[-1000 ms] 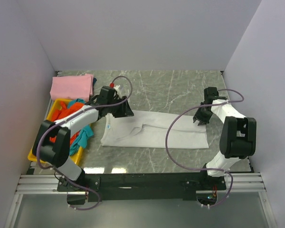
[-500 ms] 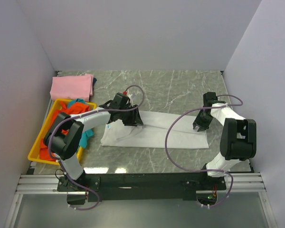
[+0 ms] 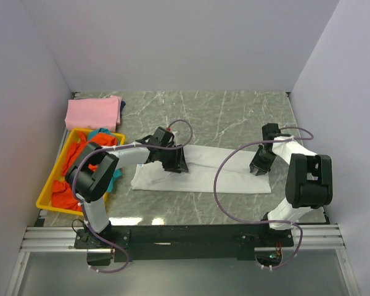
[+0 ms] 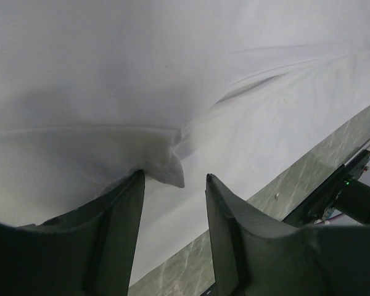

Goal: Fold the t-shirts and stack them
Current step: Fold the tshirt

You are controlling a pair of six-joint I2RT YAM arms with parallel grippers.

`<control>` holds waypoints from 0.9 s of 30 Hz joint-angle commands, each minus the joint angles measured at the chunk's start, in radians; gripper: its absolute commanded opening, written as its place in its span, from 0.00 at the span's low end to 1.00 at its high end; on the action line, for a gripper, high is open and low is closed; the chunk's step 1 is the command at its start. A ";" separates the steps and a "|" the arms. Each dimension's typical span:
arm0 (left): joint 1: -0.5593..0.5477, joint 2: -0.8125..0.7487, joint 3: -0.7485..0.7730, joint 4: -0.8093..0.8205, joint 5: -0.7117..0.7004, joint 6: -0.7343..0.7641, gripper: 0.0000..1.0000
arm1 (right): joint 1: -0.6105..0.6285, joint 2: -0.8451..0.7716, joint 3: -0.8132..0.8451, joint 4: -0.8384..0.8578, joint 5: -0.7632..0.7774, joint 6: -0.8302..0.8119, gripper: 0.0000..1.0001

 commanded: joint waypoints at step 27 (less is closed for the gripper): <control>0.102 -0.105 0.062 -0.254 -0.179 -0.067 0.51 | 0.093 0.122 0.206 -0.049 -0.059 -0.051 0.37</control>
